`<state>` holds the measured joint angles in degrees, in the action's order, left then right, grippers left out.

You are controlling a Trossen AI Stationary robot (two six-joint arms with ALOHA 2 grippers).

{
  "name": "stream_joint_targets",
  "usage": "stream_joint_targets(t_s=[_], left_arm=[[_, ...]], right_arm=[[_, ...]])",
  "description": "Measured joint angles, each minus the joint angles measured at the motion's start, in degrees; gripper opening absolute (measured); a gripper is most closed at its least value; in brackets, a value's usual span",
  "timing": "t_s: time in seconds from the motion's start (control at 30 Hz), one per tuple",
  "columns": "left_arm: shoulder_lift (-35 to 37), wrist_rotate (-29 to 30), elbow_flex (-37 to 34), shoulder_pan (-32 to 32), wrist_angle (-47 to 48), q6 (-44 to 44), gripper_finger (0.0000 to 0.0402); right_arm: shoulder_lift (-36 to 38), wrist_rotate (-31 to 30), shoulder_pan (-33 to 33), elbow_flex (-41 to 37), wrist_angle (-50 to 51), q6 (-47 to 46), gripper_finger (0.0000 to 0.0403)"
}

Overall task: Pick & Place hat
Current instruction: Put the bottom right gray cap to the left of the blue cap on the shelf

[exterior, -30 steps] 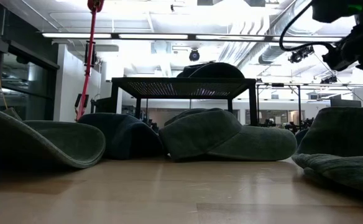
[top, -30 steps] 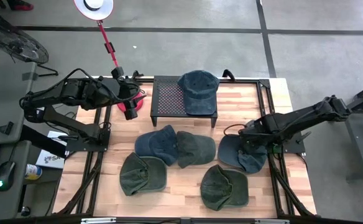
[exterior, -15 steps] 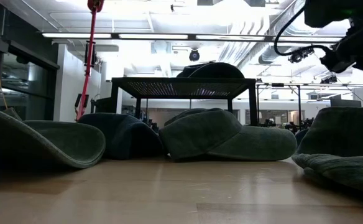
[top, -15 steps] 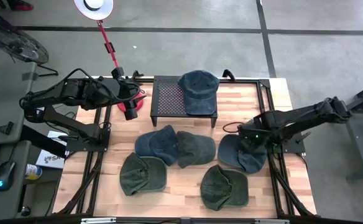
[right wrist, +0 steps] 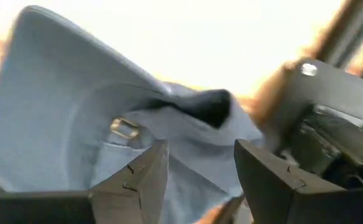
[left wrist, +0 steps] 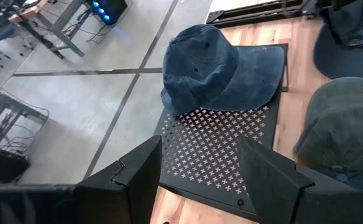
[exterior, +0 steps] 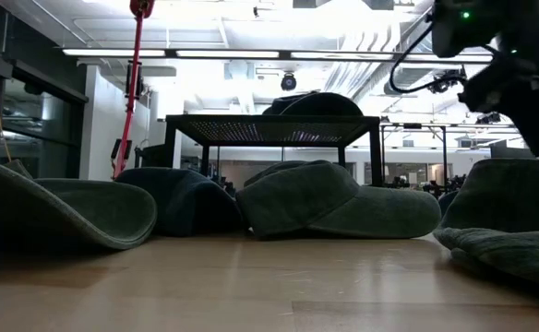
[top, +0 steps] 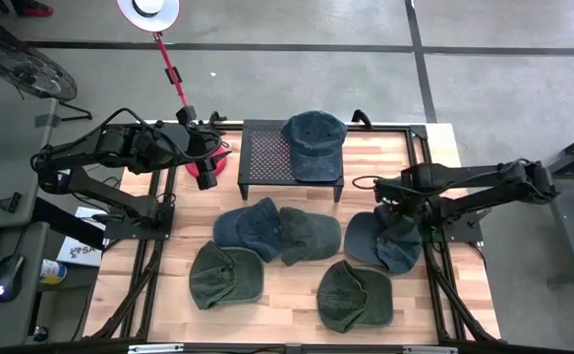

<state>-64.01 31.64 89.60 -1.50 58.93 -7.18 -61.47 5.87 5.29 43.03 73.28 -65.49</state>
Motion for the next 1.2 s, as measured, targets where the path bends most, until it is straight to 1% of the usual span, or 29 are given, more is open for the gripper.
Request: stream_joint_targets(t_s=[0.13, 0.27, 0.37, 0.5, 0.7, 0.9, 1.07, 1.2], left_arm=[[0.0, -1.0, 0.0, 0.0, 1.4, 0.0, 0.0204], [0.0, -1.1, 0.0, 0.0, 4.2, 0.4, 0.0204], [0.0, -1.6, 0.0, 0.0, 5.7, 1.6, 0.0204], [0.0, -3.7, 0.0, 0.0, 6.3, 2.5, 0.0204], [0.0, -4.1, 0.0, 0.0, 6.3, 2.5, 0.0204], [0.0, -4.1, 0.0, 0.0, 5.5, 1.7, 0.0204], [0.0, -4.2, 0.0, 0.0, 5.5, 1.6, 0.0204], [0.0, -4.2, 0.0, 0.0, 5.5, 1.6, 0.0204]], right_arm=[[0.0, 4.8, -0.1, 0.0, -6.4, 1.9, 0.0177], [0.0, 8.3, -3.3, 0.0, -17.8, -1.4, 0.0177], [0.0, 8.1, -7.2, 0.0, -27.2, -2.9, 0.0177], [-0.9, 5.0, -12.3, 0.1, -35.9, -2.7, 0.0177], [-5.8, 4.2, -17.3, 0.1, -42.5, -2.1, 0.0177], [-11.3, 4.6, -20.9, 0.1, -51.1, 0.9, 0.0177], [-13.6, 4.8, -22.5, 0.1, -52.5, 4.3, 0.0177], [-14.0, 4.6, -23.3, 0.1, -52.4, 9.1, 0.0177]])
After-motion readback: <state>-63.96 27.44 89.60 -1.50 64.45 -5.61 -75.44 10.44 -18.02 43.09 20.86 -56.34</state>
